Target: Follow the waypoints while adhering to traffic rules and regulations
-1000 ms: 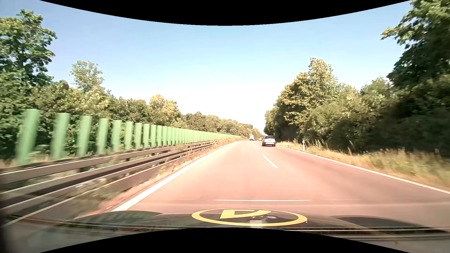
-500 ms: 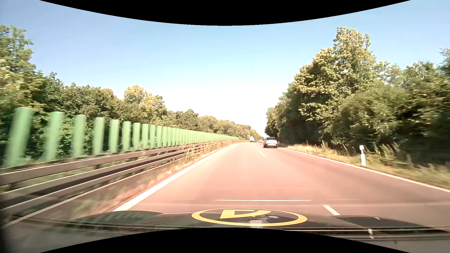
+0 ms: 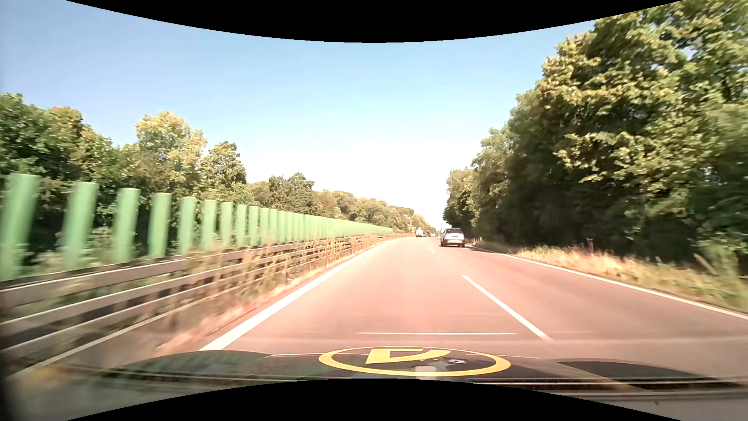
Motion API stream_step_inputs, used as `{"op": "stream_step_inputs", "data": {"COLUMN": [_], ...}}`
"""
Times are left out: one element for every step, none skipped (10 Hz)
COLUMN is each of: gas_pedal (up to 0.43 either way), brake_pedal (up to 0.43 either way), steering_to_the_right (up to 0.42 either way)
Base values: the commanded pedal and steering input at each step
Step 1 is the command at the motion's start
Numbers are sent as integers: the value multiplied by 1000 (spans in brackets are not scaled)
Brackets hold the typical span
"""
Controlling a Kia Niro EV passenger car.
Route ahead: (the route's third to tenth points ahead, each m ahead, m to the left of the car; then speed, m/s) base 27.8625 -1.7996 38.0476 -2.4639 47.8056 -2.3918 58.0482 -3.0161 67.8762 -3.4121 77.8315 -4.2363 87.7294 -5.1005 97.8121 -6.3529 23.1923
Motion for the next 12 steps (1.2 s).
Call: {"op": "stream_step_inputs", "data": {"gas_pedal": [260,240,220,220,220,220,220,220,220,220,220,220], "brake_pedal": [0,0,0,0,0,0,0,0,0,0,0,0], "steering_to_the_right": [6,6,6,7,7,7,7,7,7,7,7,7]}}
